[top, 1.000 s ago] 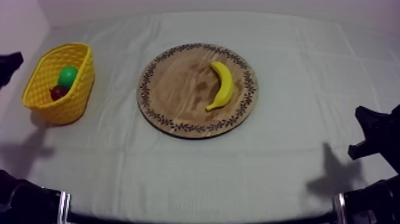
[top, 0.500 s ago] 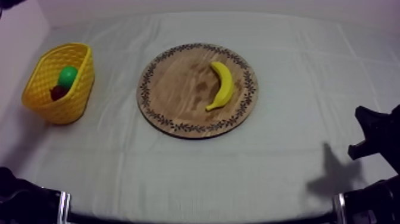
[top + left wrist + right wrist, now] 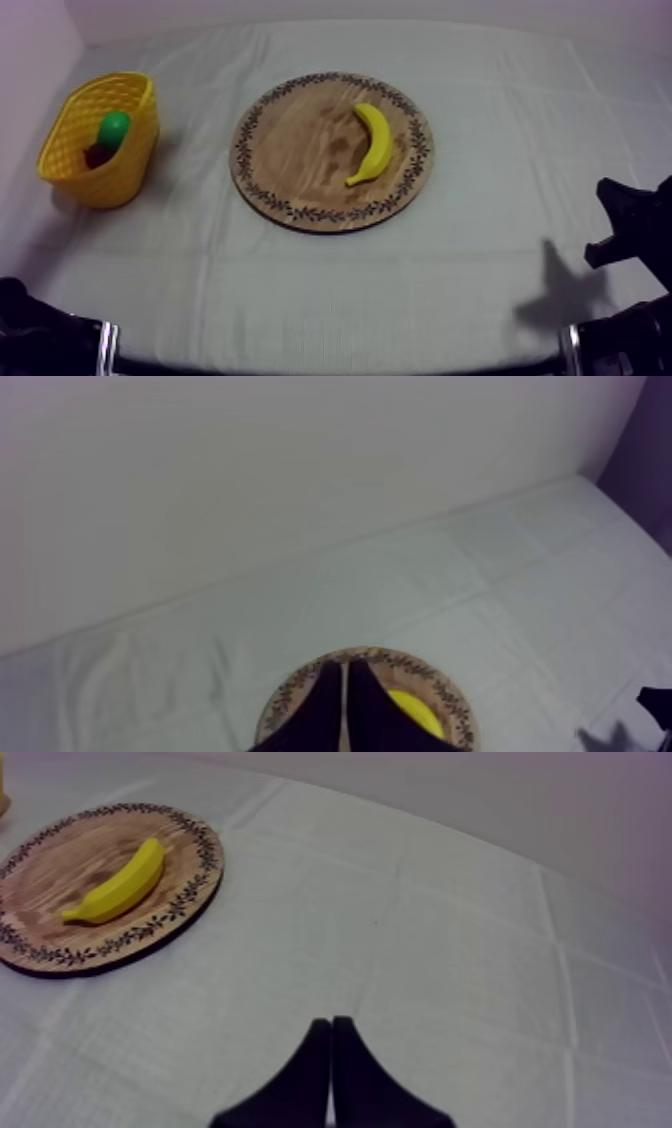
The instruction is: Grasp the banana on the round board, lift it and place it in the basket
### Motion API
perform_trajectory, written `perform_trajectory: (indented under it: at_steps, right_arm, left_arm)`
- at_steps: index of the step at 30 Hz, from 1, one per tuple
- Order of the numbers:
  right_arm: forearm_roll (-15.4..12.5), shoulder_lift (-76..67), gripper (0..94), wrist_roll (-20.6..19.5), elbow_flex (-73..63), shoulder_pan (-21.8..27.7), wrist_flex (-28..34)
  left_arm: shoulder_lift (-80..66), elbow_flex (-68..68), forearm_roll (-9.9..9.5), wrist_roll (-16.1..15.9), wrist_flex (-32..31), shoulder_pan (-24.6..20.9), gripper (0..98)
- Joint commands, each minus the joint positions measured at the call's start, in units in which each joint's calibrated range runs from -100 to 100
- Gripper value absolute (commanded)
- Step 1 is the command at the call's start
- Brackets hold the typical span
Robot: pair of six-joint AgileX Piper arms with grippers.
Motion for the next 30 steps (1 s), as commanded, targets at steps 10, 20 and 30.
perform_trajectory:
  at_steps: [10, 20, 30]
  right_arm:
    - [0.0, 0.0, 0.3, 0.0, 0.0, 0.0, 0.0]
    - [0.0, 0.0, 0.3, 0.0, 0.0, 0.0, 0.0]
    - [0.0, 0.0, 0.3, 0.0, 0.0, 0.0, 0.0]
  left_arm:
    - [15.6, -15.1, -4.27, 9.0, 4.4, 6.6, 0.0]
    - [28.3, -17.5, -12.60, 22.9, 0.9, 11.7, 0.0]
    - [38.0, -18.7, -14.12, 25.3, -1.4, 12.5, 14.2]
